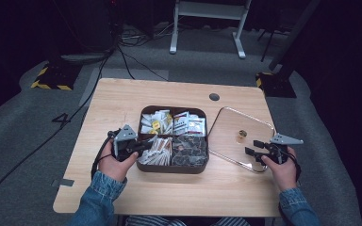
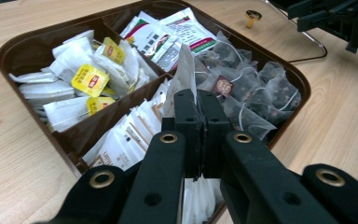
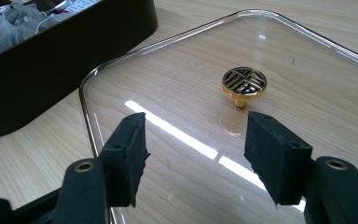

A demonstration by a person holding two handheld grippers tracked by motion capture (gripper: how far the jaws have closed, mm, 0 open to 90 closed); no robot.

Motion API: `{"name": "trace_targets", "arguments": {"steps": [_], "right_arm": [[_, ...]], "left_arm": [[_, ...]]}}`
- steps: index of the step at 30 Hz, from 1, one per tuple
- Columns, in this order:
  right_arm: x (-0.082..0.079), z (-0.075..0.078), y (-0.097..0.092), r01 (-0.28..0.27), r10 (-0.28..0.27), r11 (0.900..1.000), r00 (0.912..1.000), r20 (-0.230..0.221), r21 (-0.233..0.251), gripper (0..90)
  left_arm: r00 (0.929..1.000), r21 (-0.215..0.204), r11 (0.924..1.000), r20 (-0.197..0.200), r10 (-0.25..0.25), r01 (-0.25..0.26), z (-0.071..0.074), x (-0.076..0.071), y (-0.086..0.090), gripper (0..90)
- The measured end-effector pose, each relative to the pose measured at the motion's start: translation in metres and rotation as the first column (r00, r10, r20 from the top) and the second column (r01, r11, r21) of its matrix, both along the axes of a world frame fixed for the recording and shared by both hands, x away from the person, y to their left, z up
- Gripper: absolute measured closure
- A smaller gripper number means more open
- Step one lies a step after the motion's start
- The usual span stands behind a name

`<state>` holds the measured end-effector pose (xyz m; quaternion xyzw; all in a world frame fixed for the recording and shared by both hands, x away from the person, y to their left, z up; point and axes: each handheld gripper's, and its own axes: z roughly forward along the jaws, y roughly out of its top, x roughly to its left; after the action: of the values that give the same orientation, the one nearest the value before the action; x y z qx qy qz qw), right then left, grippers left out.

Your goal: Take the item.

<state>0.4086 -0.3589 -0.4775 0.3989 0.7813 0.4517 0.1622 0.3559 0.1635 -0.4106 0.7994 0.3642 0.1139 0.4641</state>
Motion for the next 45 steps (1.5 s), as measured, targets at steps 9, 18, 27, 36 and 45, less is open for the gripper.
{"name": "trace_targets", "arguments": {"steps": [9,18,27,36,45], "right_arm": [[0.000,-0.001,0.000,0.003,-0.003,1.0000,1.0000,-0.003,-0.003,39.7],[0.000,-0.002,-0.001,0.009,-0.009,1.0000,0.9999,-0.013,-0.004,39.6],[0.000,-0.002,-0.001,0.008,-0.008,1.0000,1.0000,-0.001,-0.004,39.6],[0.000,-0.001,-0.001,0.009,-0.009,1.0000,1.0000,-0.003,-0.003,39.6],[0.000,-0.001,-0.002,0.010,-0.010,0.9999,0.9999,0.004,0.000,39.6]], "left_arm": [[0.9966,0.006,0.9966,0.006,-0.082,0.082,0.010,-0.012,-0.020,88.4],[0.9734,0.004,0.9734,0.006,-0.229,0.229,0.019,-0.034,-0.057,88.3],[0.9397,-0.007,0.9402,-0.031,-0.341,0.341,0.013,-0.048,-0.084,88.3],[0.9203,0.007,0.9232,-0.081,-0.383,0.384,-0.007,-0.051,-0.102,88.2],[0.9241,0.038,0.9272,-0.106,-0.367,0.373,-0.024,-0.047,-0.107,88.0]]}}
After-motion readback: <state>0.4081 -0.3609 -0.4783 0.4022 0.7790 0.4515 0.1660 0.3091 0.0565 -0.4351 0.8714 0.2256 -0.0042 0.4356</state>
